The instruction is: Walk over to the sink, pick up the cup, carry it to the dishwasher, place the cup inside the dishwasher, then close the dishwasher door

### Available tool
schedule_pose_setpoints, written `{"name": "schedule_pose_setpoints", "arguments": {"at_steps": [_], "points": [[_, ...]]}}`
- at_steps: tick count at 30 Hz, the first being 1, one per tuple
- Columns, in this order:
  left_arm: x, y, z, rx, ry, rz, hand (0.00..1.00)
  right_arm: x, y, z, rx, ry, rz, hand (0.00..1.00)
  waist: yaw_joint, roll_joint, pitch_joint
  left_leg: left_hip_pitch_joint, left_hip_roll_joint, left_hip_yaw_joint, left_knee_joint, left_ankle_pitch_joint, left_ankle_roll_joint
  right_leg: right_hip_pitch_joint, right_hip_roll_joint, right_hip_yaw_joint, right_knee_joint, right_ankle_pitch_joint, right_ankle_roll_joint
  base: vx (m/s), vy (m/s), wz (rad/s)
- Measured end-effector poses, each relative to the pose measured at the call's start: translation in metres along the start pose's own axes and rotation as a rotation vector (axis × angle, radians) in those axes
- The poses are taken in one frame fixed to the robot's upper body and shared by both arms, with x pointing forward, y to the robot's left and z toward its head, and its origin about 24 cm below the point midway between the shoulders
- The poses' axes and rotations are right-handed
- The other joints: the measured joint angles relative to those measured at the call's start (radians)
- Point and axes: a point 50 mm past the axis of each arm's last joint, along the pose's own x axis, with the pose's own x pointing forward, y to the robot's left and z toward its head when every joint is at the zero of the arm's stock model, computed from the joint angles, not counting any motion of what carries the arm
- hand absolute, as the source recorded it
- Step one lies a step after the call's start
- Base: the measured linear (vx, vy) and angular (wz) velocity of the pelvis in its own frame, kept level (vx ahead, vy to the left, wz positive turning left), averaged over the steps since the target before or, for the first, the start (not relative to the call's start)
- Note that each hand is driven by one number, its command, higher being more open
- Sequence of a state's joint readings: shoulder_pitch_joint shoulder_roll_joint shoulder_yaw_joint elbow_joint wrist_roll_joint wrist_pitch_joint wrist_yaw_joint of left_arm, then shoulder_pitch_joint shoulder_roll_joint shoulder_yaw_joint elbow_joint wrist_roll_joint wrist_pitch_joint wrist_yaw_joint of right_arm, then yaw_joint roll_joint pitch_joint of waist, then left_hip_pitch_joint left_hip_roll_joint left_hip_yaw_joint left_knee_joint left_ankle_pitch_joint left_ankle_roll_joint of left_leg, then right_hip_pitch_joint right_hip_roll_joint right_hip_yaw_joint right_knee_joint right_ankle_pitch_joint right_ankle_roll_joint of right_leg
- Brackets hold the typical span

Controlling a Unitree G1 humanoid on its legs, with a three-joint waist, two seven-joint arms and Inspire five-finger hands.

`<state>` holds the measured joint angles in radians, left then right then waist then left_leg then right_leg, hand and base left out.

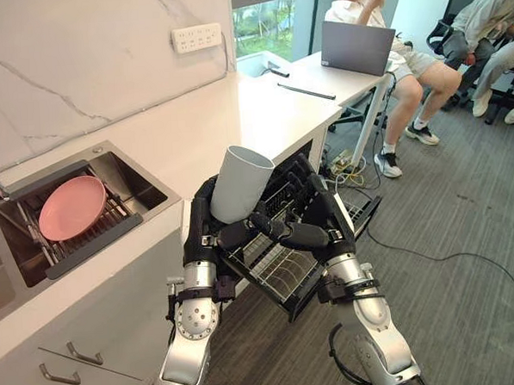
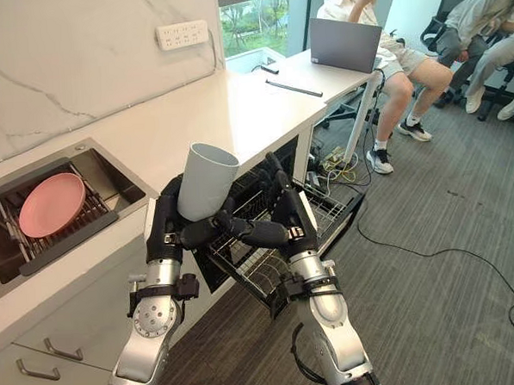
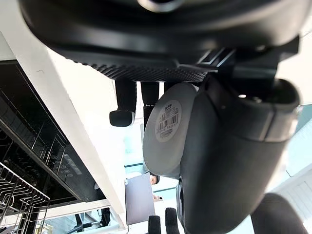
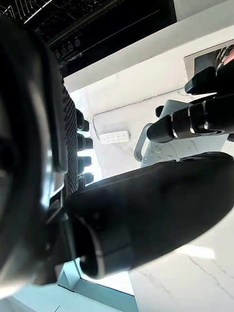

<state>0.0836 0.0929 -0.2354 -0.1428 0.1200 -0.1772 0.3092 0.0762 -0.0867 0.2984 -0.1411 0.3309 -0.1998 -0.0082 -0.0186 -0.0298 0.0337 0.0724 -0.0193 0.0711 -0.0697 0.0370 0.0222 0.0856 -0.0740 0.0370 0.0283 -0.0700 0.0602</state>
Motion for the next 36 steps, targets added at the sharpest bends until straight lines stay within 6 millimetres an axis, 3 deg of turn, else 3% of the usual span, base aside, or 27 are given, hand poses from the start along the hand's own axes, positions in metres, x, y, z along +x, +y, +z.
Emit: {"name": "schedule_pose_setpoints", "arguments": {"at_steps": [13, 14, 29, 30, 36], "points": [[-0.008, -0.023, -0.005, 0.051, 0.011, -0.068, 0.0, 0.004, 0.011, -0.004, 0.022, 0.009, 0.006, 1.0, 0.0, 0.001, -0.02, 0.0, 0.0, -0.019, -0.016, 0.018, -0.002, -0.002, 0.0, -0.018, 0.001, 0.0, 0.0, -0.02, -0.025, 0.04], [-0.009, -0.024, -0.005, 0.049, 0.01, -0.071, 0.0, 0.004, 0.011, -0.004, 0.023, 0.008, 0.003, 0.0, 0.0, 0.001, -0.02, 0.0, 0.0, -0.02, -0.016, 0.018, -0.002, -0.002, 0.0, -0.018, 0.001, 0.0, 0.0, 0.0, 0.0, 0.0], [-0.014, -0.035, -0.008, 0.059, 0.018, -0.085, 0.0, 0.006, 0.004, -0.009, 0.022, 0.025, -0.078, 0.0, 0.0, 0.0, -0.023, -0.007, 0.0, -0.036, -0.017, 0.025, -0.004, -0.001, 0.002, -0.036, -0.002, 0.001, -0.002, -0.01, -0.019, 0.02], [-0.014, -0.035, -0.008, 0.058, 0.018, -0.085, 1.0, 0.006, 0.004, -0.009, 0.022, 0.025, -0.078, 0.0, 0.0, 0.0, -0.023, -0.007, 0.0, -0.036, -0.017, 0.026, -0.004, -0.001, 0.002, -0.036, -0.002, 0.002, -0.002, -0.03, -0.03, 0.01], [-0.014, -0.037, -0.007, 0.055, 0.017, -0.085, 1.0, 0.006, 0.004, -0.008, 0.021, 0.023, -0.08, 0.0, 0.0, 0.0, -0.023, -0.007, 0.0, -0.036, -0.017, 0.028, -0.004, -0.001, 0.002, -0.036, -0.002, 0.003, -0.003, -0.01, -0.004, 0.0]]}}
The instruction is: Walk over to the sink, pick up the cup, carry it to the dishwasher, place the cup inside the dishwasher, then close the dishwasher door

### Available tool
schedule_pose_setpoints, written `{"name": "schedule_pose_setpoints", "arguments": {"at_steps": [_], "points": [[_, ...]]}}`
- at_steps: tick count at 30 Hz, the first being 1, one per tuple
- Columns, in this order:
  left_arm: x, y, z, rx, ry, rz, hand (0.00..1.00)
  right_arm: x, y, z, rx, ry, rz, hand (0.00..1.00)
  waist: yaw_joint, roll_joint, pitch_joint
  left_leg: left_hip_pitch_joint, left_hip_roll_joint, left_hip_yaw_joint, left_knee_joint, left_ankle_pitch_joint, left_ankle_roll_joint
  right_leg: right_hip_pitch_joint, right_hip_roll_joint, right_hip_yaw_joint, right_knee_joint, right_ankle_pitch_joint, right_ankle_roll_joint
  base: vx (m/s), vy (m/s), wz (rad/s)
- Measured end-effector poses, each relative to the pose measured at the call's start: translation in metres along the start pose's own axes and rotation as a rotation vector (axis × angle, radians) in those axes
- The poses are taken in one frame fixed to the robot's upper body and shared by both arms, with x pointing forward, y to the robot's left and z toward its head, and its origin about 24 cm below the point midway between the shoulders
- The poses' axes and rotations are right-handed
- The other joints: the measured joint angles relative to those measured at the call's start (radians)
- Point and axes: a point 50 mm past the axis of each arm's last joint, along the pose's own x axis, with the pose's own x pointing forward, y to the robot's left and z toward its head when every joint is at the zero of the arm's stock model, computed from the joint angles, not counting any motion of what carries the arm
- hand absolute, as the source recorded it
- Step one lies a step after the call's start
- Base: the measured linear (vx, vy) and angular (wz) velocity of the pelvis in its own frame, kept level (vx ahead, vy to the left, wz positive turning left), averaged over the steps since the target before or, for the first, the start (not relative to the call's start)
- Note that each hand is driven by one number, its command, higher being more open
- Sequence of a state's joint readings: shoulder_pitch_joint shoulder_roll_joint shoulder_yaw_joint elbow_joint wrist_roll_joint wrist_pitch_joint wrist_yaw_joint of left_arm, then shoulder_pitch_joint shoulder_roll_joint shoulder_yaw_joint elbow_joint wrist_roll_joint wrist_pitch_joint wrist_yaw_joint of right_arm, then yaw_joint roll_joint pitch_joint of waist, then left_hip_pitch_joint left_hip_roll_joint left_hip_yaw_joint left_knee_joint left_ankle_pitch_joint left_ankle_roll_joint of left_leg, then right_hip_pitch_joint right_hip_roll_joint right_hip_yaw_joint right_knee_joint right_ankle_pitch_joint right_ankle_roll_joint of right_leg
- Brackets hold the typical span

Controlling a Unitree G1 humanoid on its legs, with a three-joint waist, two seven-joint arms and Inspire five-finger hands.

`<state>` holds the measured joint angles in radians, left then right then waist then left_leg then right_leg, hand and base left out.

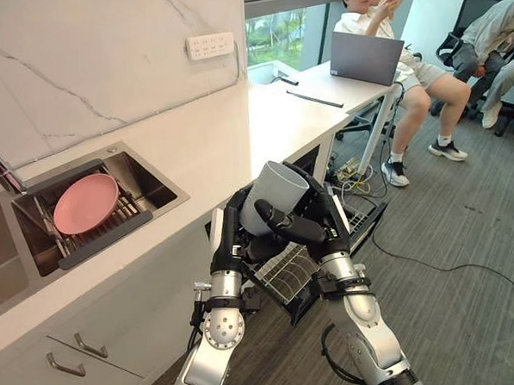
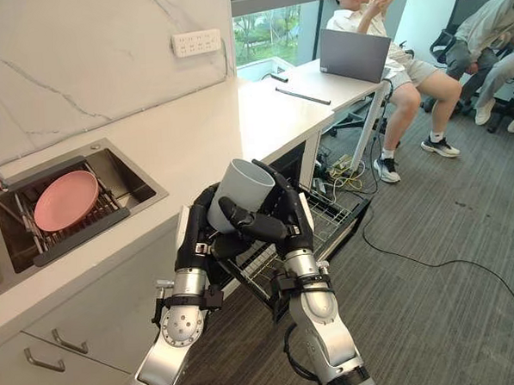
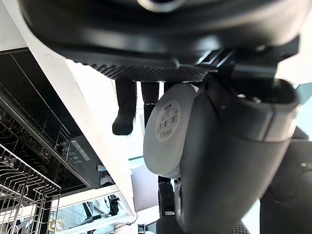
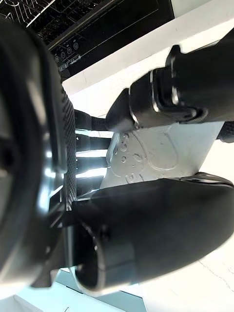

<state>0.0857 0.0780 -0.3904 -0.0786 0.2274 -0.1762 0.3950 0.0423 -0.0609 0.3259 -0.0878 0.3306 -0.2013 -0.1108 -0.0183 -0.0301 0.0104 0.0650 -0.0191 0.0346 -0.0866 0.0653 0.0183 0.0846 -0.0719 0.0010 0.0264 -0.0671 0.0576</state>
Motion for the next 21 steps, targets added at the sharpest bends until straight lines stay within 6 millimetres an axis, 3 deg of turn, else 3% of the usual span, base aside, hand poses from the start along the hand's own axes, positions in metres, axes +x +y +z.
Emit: {"name": "schedule_pose_setpoints", "arguments": {"at_steps": [8, 15, 21], "points": [[0.001, 0.0, 0.002, -0.003, -0.009, -0.027, 1.0, 0.001, -0.007, 0.004, -0.008, -0.018, -0.021, 0.0, 0.002, 0.0, -0.001, 0.0, 0.0, -0.001, 0.0, 0.0, 0.0, 0.002, 0.0, -0.001, 0.0, 0.003, 0.0, 0.0, 0.0, 0.0], [0.001, 0.015, 0.02, -0.077, -0.075, -0.011, 1.0, 0.003, -0.03, 0.025, -0.033, -0.105, -0.1, 0.0, 0.002, 0.001, -0.001, 0.001, 0.0, -0.005, 0.0, 0.0, 0.0, 0.005, 0.0, -0.005, 0.0, 0.003, 0.0, 0.0, 0.0, 0.0], [-0.015, 0.032, 0.0, -0.185, 0.051, 0.034, 1.0, 0.002, -0.039, 0.035, -0.045, -0.147, -0.136, 0.0, 0.002, 0.001, -0.001, 0.002, 0.002, -0.005, 0.0, 0.0, 0.0, 0.006, 0.0, -0.005, 0.0, 0.003, 0.0, 0.0, 0.0, 0.0]]}}
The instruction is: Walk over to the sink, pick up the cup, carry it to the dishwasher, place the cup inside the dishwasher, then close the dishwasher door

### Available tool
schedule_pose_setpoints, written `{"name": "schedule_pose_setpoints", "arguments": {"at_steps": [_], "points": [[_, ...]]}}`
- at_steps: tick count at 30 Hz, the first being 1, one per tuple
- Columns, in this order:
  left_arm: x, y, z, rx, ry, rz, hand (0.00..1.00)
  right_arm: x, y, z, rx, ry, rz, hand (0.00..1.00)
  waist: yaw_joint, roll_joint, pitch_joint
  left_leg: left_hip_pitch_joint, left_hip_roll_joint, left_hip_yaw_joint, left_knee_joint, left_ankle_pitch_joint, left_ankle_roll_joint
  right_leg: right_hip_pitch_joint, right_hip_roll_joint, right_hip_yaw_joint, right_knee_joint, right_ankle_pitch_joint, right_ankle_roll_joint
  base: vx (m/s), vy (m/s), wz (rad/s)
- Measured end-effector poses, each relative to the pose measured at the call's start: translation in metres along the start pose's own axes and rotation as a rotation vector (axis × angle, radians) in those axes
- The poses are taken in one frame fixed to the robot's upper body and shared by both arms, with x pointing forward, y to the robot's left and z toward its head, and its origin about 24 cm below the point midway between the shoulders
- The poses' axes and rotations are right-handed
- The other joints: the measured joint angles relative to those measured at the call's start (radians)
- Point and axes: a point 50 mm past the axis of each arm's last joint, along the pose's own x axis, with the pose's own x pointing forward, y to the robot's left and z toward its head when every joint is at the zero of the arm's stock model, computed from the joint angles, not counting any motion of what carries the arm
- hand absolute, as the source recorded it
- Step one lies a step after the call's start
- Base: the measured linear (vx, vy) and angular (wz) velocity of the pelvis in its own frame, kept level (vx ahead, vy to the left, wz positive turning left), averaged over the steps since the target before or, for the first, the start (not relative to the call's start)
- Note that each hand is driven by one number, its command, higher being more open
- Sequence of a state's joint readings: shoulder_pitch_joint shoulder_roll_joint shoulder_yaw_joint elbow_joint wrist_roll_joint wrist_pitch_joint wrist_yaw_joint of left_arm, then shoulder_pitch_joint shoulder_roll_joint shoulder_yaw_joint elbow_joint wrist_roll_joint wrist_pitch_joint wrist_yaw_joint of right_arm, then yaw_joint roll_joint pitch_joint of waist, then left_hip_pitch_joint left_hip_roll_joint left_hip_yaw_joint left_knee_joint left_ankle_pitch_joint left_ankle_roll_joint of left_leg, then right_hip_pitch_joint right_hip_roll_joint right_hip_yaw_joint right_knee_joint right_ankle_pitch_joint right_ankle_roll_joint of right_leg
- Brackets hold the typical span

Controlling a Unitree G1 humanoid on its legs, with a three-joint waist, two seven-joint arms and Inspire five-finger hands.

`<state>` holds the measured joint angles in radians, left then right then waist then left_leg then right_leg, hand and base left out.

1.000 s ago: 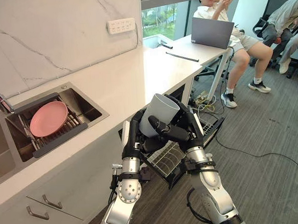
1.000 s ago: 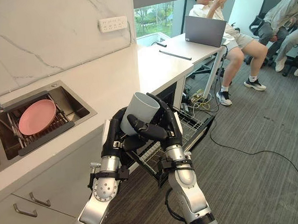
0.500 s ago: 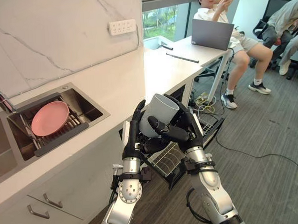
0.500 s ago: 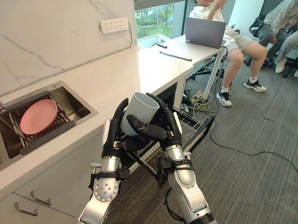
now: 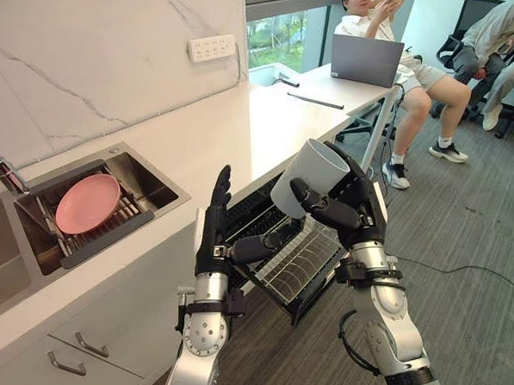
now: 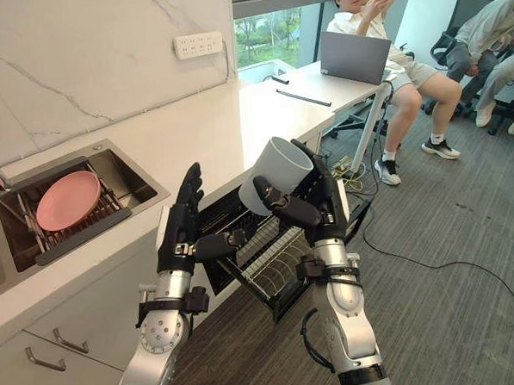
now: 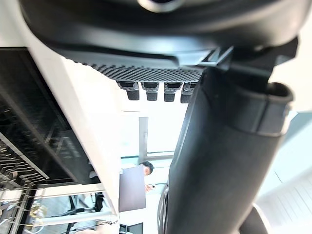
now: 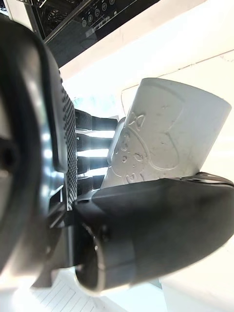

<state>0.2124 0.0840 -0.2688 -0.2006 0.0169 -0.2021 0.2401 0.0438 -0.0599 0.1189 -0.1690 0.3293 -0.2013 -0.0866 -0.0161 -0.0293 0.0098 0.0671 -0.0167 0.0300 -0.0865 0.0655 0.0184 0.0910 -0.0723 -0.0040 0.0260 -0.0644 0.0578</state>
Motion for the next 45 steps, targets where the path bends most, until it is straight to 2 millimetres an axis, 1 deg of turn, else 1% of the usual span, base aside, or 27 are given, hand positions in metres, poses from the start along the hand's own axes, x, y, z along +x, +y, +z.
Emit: {"name": "schedule_pose_setpoints", "arguments": {"at_steps": [4, 7, 8, 10, 14, 16, 17, 22, 25, 26, 27, 28, 29, 31, 34, 36, 38, 41, 44, 45], "points": [[-0.011, 0.009, -0.015, -0.06, 0.09, 0.019, 1.0, -0.001, -0.002, 0.002, -0.001, -0.008, -0.006, 0.0, 0.001, 0.0, 0.0, 0.0, 0.0, 0.0, 0.0, 0.0, 0.0, 0.0, 0.0, 0.0, 0.0, 0.0, 0.0, 0.0, 0.0, 0.0], [-0.023, 0.011, -0.037, -0.095, 0.203, 0.016, 1.0, -0.003, -0.006, 0.001, -0.001, -0.004, -0.026, 0.0, 0.003, 0.001, 0.001, -0.002, 0.0, 0.0, 0.0, 0.0, 0.0, -0.001, -0.001, -0.001, 0.0, 0.0, 0.0, 0.0, 0.0, 0.0], [-0.026, 0.012, -0.041, -0.099, 0.227, 0.017, 1.0, -0.004, -0.007, 0.001, -0.002, -0.003, -0.03, 0.0, 0.003, 0.001, 0.001, -0.002, 0.0, 0.0, 0.0, 0.0, 0.0, -0.001, -0.001, -0.001, 0.0, 0.0, 0.001, 0.0, 0.0, 0.0], [-0.04, 0.015, -0.059, -0.122, 0.326, 0.022, 1.0, -0.009, -0.012, -0.001, -0.01, 0.012, -0.047, 0.0, 0.003, 0.0, 0.002, -0.005, 0.0, 0.0, 0.0, -0.001, 0.0, -0.004, -0.001, -0.001, -0.001, -0.001, 0.001, 0.0, 0.0, 0.0], [-0.06, 0.018, -0.079, -0.126, 0.449, 0.024, 1.0, -0.016, -0.022, -0.003, -0.03, 0.03, -0.087, 0.0, 0.005, 0.001, 0.007, -0.009, 0.0, -0.002, 0.0, -0.001, -0.001, -0.004, -0.001, -0.004, -0.004, 0.0, 0.001, 0.0, 0.0, 0.0], [-0.072, 0.023, -0.094, -0.116, 0.527, 0.027, 1.0, -0.02, -0.027, -0.004, -0.049, 0.038, -0.104, 0.0, 0.005, 0.001, 0.01, -0.01, 0.0, -0.003, 0.0, -0.001, -0.001, -0.004, -0.001, -0.005, -0.006, 0.0, 0.001, 0.0, 0.0, 0.0], [-0.075, 0.024, -0.098, -0.112, 0.548, 0.029, 1.0, -0.02, -0.027, -0.004, -0.051, 0.04, -0.106, 0.0, 0.005, 0.001, 0.01, -0.01, 0.001, -0.003, 0.0, -0.002, -0.002, -0.004, -0.001, -0.005, -0.006, 0.0, 0.001, 0.0, 0.0, 0.0], [-0.104, 0.042, -0.13, -0.089, 0.735, 0.108, 1.0, -0.027, -0.034, -0.006, -0.102, 0.059, -0.121, 0.0, 0.007, 0.001, 0.013, -0.011, 0.002, -0.005, 0.0, -0.003, -0.003, -0.003, -0.002, -0.007, -0.008, -0.001, 0.0, 0.0, 0.0, 0.0], [-0.119, 0.05, -0.141, -0.069, 0.821, 0.14, 1.0, -0.028, -0.037, -0.008, -0.11, 0.07, -0.132, 0.0, 0.007, 0.001, 0.016, -0.012, 0.003, -0.005, 0.0, -0.004, -0.005, -0.003, -0.005, -0.008, -0.008, -0.001, 0.0, 0.0, 0.0, 0.02], [-0.126, 0.054, -0.146, -0.046, 0.858, 0.144, 1.0, -0.028, -0.039, -0.008, -0.128, 0.072, -0.135, 0.0, 0.007, 0.003, 0.026, -0.013, 0.003, -0.01, 0.0, -0.004, -0.005, -0.002, -0.005, -0.013, -0.008, -0.001, 0.0, 0.0, 0.0, 0.07], [-0.127, 0.055, -0.148, -0.038, 0.87, 0.143, 1.0, -0.028, -0.04, -0.008, -0.134, 0.074, -0.138, 0.0, 0.007, 0.003, 0.033, -0.014, 0.003, -0.013, 0.0, -0.005, -0.006, -0.002, -0.004, -0.016, -0.008, -0.001, 0.0, -0.01, -0.005, 0.14], [-0.133, 0.057, -0.152, -0.015, 0.904, 0.137, 1.0, -0.03, -0.044, -0.012, -0.142, 0.094, -0.149, 0.0, 0.007, 0.002, 0.039, -0.019, 0.003, -0.018, 0.0, -0.006, -0.01, -0.004, -0.004, -0.023, -0.009, -0.002, 0.0, -0.01, -0.01, 0.11], [-0.135, 0.058, -0.153, -0.013, 0.912, 0.139, 1.0, -0.03, -0.045, -0.014, -0.143, 0.101, -0.153, 0.0, 0.007, 0.002, 0.04, -0.02, 0.003, -0.019, 0.0, -0.006, -0.01, -0.005, -0.004, -0.023, -0.009, -0.002, 0.0, -0.01, -0.015, 0.09], [-0.146, 0.061, -0.158, 0.005, 0.964, 0.146, 1.0, -0.034, -0.05, -0.024, -0.154, 0.15, -0.174, 0.0, 0.015, 0.003, 0.045, -0.026, 0.003, -0.02, 0.0, -0.007, -0.011, -0.01, -0.004, -0.025, -0.009, -0.003, 0.0, 0.0, -0.011, 0.02], [-0.147, 0.066, -0.161, 0.014, 0.977, 0.174, 1.0, -0.038, -0.055, -0.031, -0.188, 0.188, -0.187, 0.0, 0.025, 0.007, 0.049, -0.036, 0.003, -0.024, 0.0, -0.006, -0.011, -0.016, -0.004, -0.03, -0.01, -0.005, 0.0, 0.0, -0.016, 0.03], [-0.147, 0.07, -0.163, 0.029, 0.989, 0.184, 1.0, -0.038, -0.056, -0.033, -0.194, 0.197, -0.186, 0.0, 0.025, 0.01, 0.051, -0.039, 0.001, -0.031, 0.0, -0.006, -0.01, -0.017, -0.004, -0.035, -0.01, -0.009, 0.0, 0.02, -0.024, 0.07], [-0.144, 0.073, -0.164, 0.037, 0.986, 0.19, 1.0, -0.037, -0.057, -0.034, -0.215, 0.202, -0.18, 0.0, 0.026, 0.009, 0.065, -0.041, 0.001, -0.038, 0.0, -0.006, -0.009, -0.016, -0.004, -0.041, -0.011, -0.011, 0.0, 0.02, -0.03, 0.11], [-0.143, 0.077, -0.166, 0.037, 0.991, 0.21, 1.0, -0.036, -0.06, -0.035, -0.267, 0.218, -0.163, 0.0, 0.028, 0.011, 0.073, -0.057, -0.001, -0.046, 0.0, -0.006, -0.009, -0.026, -0.003, -0.051, -0.014, -0.013, 0.0, 0.02, -0.025, 0.08], [-0.138, 0.079, -0.165, 0.055, 0.97, 0.205, 1.0, -0.023, -0.063, -0.035, -0.296, 0.21, -0.146, 0.0, 0.03, 0.017, 0.105, -0.068, -0.003, -0.047, 0.006, -0.006, -0.009, -0.036, -0.003, -0.052, -0.009, -0.014, 0.002, 0.0, 0.0, 0.0], [-0.134, 0.079, -0.164, 0.058, 0.956, 0.199, 1.0, -0.014, -0.063, -0.032, -0.31, 0.191, -0.131, 0.0, 0.031, 0.02, 0.12, -0.098, -0.005, -0.048, 0.029, -0.011, -0.007, -0.057, -0.005, -0.053, 0.001, -0.014, 0.002, -0.05, 0.003, 0.05]]}}
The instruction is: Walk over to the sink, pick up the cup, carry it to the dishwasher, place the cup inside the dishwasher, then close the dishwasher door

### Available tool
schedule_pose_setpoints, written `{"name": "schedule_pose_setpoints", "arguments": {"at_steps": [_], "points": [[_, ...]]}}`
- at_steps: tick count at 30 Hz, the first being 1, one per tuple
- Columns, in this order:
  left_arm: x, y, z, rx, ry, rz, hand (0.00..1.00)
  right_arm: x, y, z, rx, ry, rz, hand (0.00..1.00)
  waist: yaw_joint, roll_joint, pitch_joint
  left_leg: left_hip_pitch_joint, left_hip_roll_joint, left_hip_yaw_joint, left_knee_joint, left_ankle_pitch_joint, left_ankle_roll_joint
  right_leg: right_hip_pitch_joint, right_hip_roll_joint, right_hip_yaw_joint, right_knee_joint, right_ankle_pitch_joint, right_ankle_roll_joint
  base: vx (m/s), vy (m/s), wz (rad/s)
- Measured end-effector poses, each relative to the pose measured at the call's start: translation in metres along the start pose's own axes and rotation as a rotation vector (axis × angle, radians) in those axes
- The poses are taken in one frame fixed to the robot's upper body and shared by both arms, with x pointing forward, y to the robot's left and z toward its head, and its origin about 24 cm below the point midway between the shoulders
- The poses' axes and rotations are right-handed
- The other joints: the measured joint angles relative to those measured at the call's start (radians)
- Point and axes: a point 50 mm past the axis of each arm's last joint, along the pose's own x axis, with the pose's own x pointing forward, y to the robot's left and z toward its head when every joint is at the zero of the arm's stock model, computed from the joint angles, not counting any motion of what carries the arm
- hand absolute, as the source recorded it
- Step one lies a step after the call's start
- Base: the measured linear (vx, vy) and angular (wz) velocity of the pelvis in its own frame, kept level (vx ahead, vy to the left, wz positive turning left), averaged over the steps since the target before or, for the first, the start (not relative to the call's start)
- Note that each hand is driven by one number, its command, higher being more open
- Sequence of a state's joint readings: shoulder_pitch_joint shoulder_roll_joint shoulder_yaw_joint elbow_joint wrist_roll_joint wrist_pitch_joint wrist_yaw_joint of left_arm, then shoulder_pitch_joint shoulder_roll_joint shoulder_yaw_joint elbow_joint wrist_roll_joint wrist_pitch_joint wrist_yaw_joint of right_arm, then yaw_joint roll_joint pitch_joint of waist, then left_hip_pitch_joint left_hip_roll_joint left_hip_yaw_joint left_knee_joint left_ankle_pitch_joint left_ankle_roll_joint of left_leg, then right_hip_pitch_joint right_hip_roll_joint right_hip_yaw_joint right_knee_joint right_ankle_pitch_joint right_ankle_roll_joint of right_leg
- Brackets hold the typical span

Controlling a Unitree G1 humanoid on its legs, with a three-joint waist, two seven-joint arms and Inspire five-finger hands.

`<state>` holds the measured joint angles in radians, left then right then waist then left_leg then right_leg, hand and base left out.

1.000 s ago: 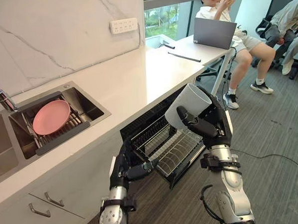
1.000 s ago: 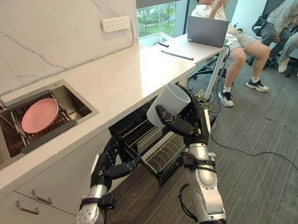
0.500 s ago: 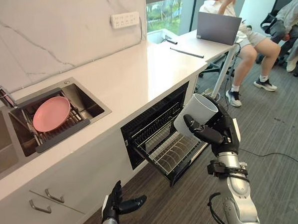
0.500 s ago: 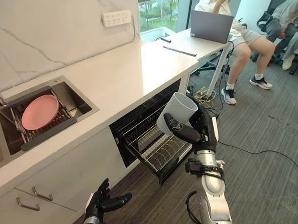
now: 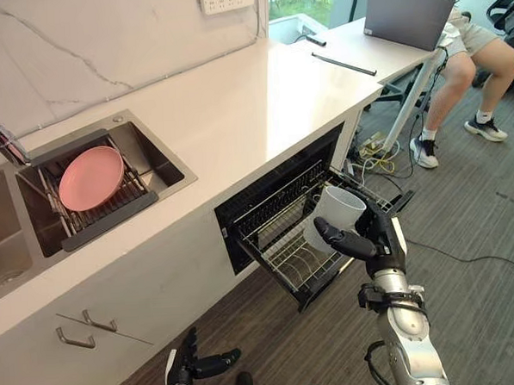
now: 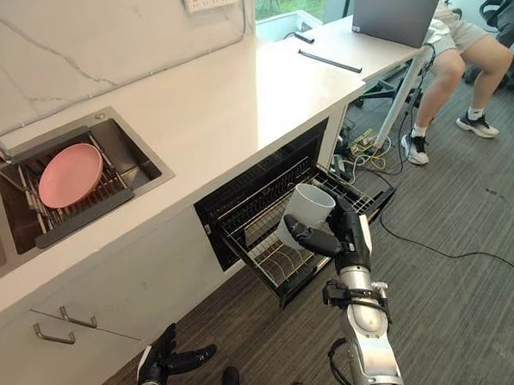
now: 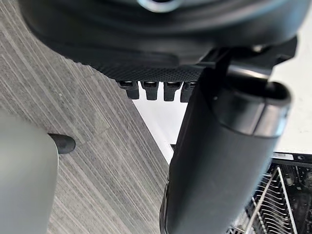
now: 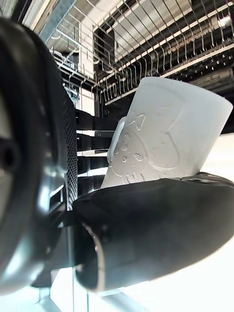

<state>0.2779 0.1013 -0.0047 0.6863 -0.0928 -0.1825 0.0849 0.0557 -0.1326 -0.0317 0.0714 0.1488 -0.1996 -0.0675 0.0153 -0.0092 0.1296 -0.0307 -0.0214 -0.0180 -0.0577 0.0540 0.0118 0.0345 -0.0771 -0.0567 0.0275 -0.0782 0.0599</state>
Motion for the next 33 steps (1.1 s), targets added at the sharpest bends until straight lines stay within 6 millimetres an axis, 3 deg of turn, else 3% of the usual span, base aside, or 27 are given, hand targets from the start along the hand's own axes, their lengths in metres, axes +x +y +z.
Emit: {"name": "schedule_pose_setpoints", "arguments": {"at_steps": [4, 11, 14, 19, 26, 33], "points": [[0.009, -0.002, 0.015, -0.004, -0.044, -0.005, 1.0, 0.021, -0.001, 0.019, -0.053, -0.08, 0.022, 0.0, 0.026, 0.005, 0.068, -0.09, -0.002, -0.009, 0.104, -0.035, 0.002, -0.068, -0.007, -0.009, 0.067, -0.02, -0.003, -0.06, 0.008, 0.1], [0.022, -0.012, 0.046, -0.005, -0.145, -0.033, 1.0, 0.055, 0.011, 0.044, -0.098, -0.163, 0.074, 0.0, 0.054, 0.004, 0.182, -0.278, -0.014, -0.058, 0.32, -0.097, -0.001, -0.239, -0.022, -0.055, 0.304, -0.12, -0.015, -0.1, -0.018, 0.23], [0.023, -0.014, 0.053, -0.009, -0.17, -0.037, 1.0, 0.061, 0.012, 0.045, -0.1, -0.156, 0.062, 0.0, 0.072, 0.002, 0.193, -0.322, -0.021, -0.065, 0.372, -0.116, -0.004, -0.284, -0.03, -0.062, 0.371, -0.152, -0.017, -0.06, -0.017, 0.15], [0.027, -0.016, 0.072, -0.015, -0.241, -0.043, 1.0, 0.082, 0.008, 0.078, -0.158, -0.258, 0.06, 0.0, 0.083, -0.001, 0.246, -0.413, -0.031, -0.08, 0.484, -0.154, -0.006, -0.363, -0.043, -0.081, 0.482, -0.203, -0.02, -0.06, -0.013, 0.13], [0.031, -0.02, 0.091, -0.025, -0.307, -0.034, 1.0, 0.106, 0.003, 0.109, -0.16, -0.325, 0.025, 0.0, 0.103, -0.007, 0.283, -0.511, -0.033, -0.094, 0.6, -0.201, -0.008, -0.435, -0.049, -0.105, 0.578, -0.245, -0.023, -0.03, -0.002, 0.08], [0.033, -0.023, 0.104, -0.044, -0.348, -0.025, 1.0, 0.127, 0.002, 0.13, -0.218, -0.342, 0.02, 0.0, 0.106, -0.016, 0.306, -0.569, -0.036, -0.089, 0.637, -0.207, -0.006, -0.475, -0.065, -0.134, 0.614, -0.262, -0.024, -0.02, 0.014, 0.11]]}}
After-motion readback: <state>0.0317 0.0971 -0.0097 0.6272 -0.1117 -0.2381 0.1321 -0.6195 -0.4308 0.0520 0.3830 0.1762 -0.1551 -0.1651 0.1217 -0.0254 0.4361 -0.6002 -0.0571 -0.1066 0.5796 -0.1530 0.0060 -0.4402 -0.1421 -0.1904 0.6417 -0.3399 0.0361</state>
